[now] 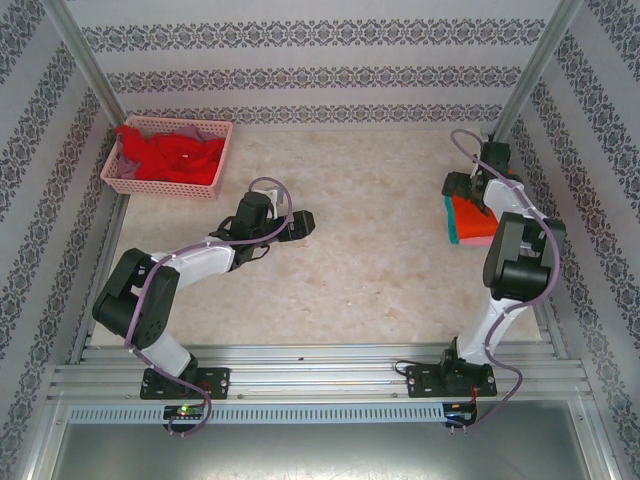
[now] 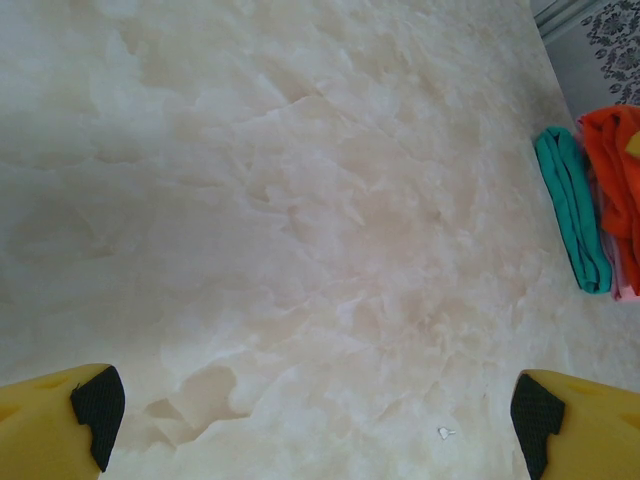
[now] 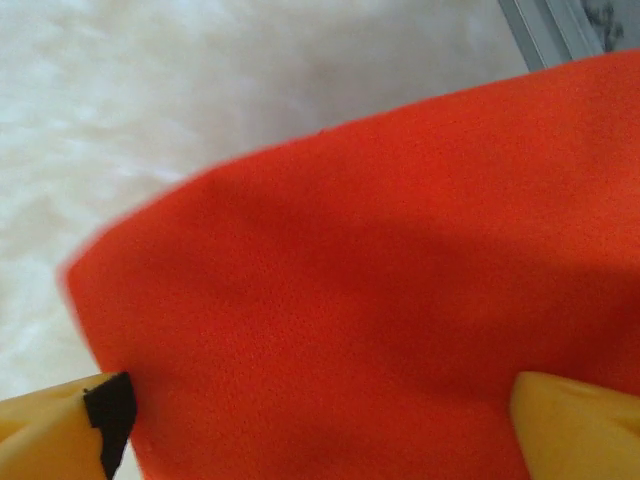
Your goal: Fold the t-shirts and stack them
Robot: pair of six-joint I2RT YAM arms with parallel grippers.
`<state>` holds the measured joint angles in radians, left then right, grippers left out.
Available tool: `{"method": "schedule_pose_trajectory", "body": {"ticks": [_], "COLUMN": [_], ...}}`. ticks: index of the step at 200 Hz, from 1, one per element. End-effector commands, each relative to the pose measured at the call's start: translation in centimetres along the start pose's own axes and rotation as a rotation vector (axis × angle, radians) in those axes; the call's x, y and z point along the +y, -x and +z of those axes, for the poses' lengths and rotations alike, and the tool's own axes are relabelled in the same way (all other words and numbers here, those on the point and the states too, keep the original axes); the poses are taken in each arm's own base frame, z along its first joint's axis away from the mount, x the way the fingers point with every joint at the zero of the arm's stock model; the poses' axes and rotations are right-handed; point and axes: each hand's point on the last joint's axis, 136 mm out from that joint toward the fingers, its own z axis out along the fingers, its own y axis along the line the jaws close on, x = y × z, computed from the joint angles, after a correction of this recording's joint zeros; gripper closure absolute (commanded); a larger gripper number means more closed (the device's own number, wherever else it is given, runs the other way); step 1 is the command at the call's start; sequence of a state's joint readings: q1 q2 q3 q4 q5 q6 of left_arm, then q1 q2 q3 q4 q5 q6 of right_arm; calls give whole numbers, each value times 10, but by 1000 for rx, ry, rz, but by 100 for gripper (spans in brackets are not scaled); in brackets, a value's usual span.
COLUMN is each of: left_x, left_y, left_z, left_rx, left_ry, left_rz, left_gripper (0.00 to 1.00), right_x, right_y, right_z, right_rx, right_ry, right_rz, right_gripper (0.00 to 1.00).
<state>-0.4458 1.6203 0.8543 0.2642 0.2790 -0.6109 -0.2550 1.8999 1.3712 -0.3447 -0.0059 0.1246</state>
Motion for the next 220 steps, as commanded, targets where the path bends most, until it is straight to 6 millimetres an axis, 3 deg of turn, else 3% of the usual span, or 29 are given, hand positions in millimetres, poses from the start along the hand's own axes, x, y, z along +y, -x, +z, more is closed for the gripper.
{"method": "schedule_pose_trajectory", "body": {"ticks": [1, 23, 40, 93, 110, 125, 168, 220], "left_x": [-6, -10, -11, -8, -9, -11, -10, -10], "left_y": [4, 5, 6, 4, 5, 5, 4, 3], "left_z": [-5, -5, -5, -8, -7, -5, -8, -7], "left_rx": [-38, -42, -47, -48, -49, -52, -56, -56], "left_ry": [-20, -36, -42, -30, -40, -47, -49, -50], "left_rz": [1, -7, -11, 5, 0, -3, -7, -8], "left_gripper": [0, 0, 0, 0, 0, 0, 0, 0], "right_x": [-27, -23, -18, -12, -19, -29, -39, -37], "right_y": [10, 2, 3, 33, 35, 28, -6, -36], "right_z": [8, 18, 14, -51, -60, -53, -30, -2], "right_rx": [-23, 66, 61, -126, -155, -113, -7, 102], "right_ry": [-62, 4, 38, 58, 29, -20, -64, -50], "right_rz": [132, 160, 152, 93, 103, 118, 139, 116], "right_gripper": [2, 2, 2, 2, 3, 8, 43, 46]}}
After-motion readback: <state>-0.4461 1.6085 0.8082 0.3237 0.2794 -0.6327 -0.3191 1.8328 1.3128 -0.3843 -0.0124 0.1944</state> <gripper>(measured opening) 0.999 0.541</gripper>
